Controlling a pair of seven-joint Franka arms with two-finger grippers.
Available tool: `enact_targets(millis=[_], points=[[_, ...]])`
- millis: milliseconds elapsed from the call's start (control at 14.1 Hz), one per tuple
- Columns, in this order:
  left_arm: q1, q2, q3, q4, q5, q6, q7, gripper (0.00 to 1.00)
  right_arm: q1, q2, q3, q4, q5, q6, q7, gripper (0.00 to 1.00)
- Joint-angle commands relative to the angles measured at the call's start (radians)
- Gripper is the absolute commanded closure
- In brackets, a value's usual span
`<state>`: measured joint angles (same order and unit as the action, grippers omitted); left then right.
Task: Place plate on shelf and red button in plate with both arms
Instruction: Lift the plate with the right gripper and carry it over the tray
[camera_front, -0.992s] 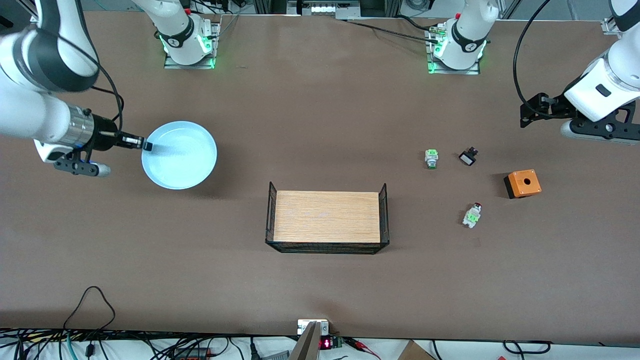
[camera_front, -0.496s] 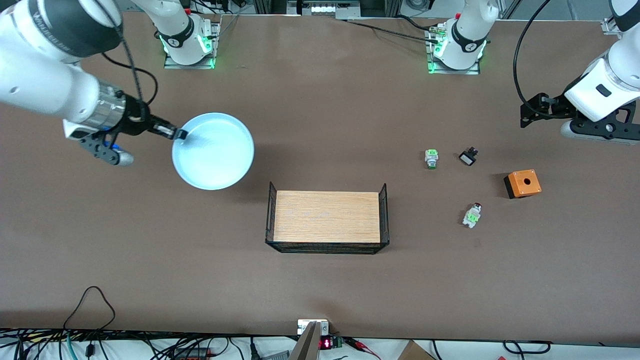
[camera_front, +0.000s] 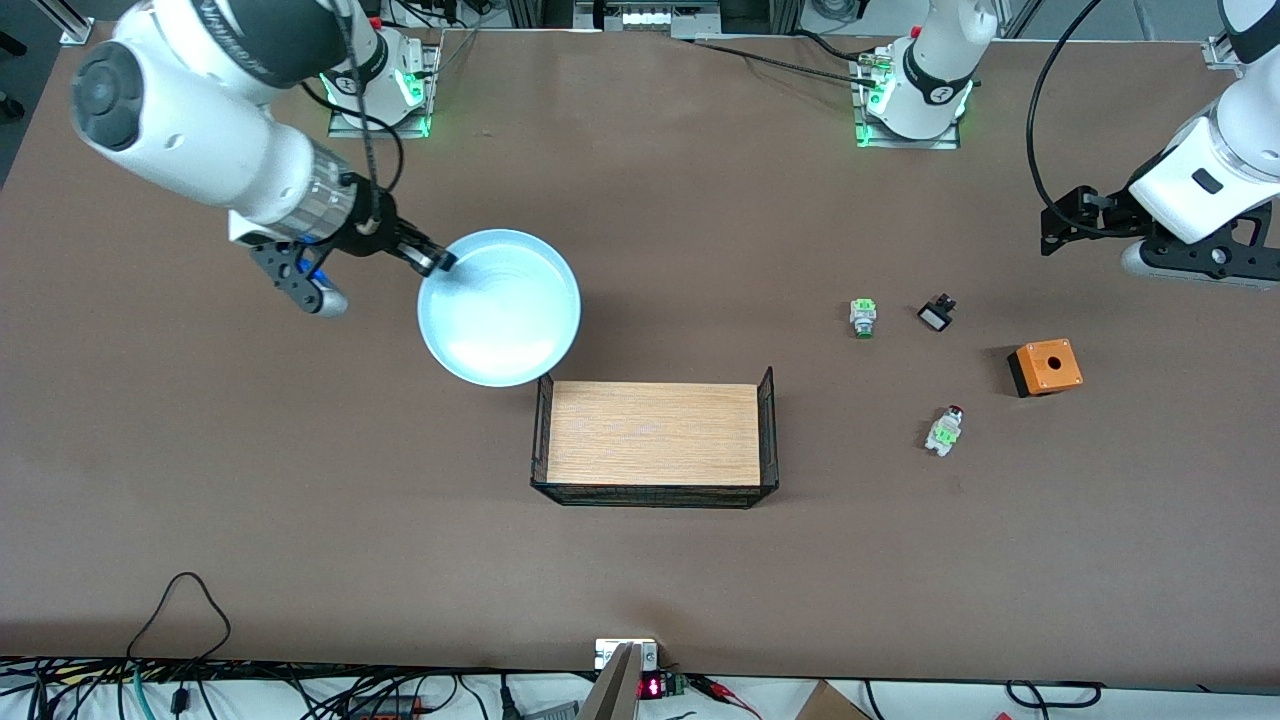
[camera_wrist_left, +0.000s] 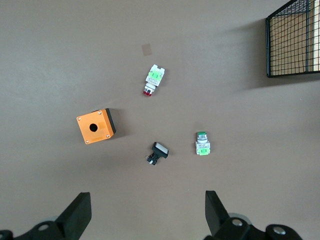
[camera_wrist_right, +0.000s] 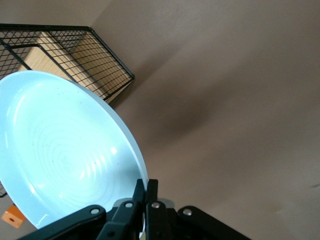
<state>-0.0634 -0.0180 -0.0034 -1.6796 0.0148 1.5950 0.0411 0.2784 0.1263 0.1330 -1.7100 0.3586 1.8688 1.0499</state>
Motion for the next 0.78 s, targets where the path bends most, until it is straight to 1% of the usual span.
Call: enact_targets(millis=[0, 213, 496, 709], points=[[-0.001, 0.015, 0.002, 0.032, -0.009, -0.024, 0.005, 0.00, 0.050, 0.045, -0.006, 0.053, 0.017, 0.038, 0.094, 1.00], [0.000, 0.015, 0.002, 0.031, -0.009, -0.024, 0.006, 0.00, 0.085, 0.091, -0.007, 0.102, 0.017, 0.065, 0.166, 1.00], [0.000, 0.015, 0.002, 0.032, -0.009, -0.024, 0.005, 0.00, 0.143, 0.179, -0.010, 0.165, 0.013, 0.159, 0.255, 1.00], [0.002, 0.015, 0.002, 0.031, -0.010, -0.024, 0.006, 0.00, 0.188, 0.219, -0.018, 0.181, 0.000, 0.208, 0.291, 1.00]])
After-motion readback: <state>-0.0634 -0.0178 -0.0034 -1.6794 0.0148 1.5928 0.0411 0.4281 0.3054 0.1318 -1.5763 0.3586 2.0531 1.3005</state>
